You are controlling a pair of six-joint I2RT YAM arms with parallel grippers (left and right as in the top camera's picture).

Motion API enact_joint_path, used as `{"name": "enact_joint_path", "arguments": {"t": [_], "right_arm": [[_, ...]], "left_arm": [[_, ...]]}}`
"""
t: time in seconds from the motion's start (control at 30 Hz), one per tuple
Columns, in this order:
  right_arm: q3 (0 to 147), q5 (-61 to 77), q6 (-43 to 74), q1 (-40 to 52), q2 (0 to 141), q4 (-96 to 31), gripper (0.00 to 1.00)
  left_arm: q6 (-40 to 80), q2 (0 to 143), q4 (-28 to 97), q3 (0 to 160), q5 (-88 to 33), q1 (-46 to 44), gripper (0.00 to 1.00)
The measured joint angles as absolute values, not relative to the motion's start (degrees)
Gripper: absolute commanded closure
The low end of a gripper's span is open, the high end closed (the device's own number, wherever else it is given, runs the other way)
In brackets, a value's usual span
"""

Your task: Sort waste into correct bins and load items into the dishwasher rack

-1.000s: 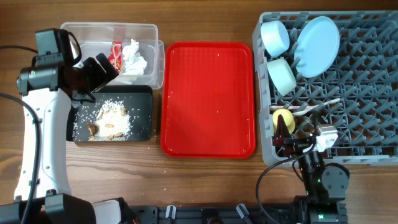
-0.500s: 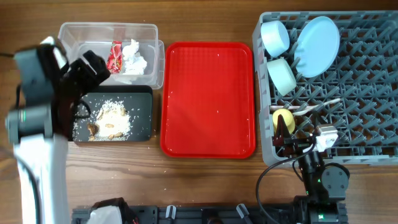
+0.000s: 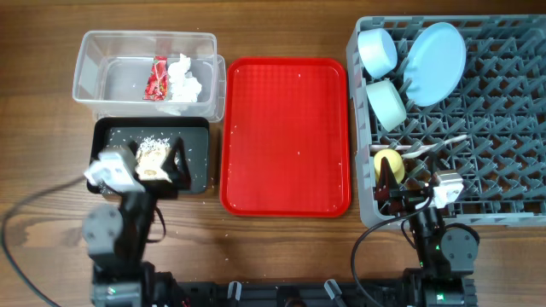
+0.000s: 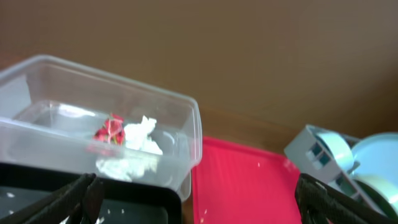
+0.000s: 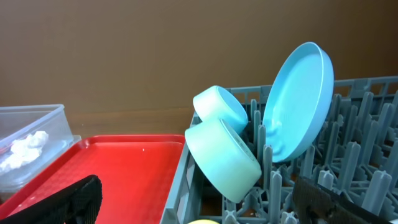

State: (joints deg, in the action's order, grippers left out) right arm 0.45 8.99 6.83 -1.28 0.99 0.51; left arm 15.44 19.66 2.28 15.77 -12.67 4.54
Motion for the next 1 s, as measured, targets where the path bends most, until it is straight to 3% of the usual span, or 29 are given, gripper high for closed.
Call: {"name": "enact_joint_path", "arguments": {"t": [0.37,1.0], "right_arm": [[0.4,9.0,6.8,-1.3,1.0,0.5,0.0],[0.4,9.0,6.8,-1.3,1.0,0.5,0.0]], "left_arm": [[15.3,1.7,0.3,2.1,-12.7,3.3,0.0],[15.3,0.8,4.1,0.8,-4.7,3.3,0.0]]}}
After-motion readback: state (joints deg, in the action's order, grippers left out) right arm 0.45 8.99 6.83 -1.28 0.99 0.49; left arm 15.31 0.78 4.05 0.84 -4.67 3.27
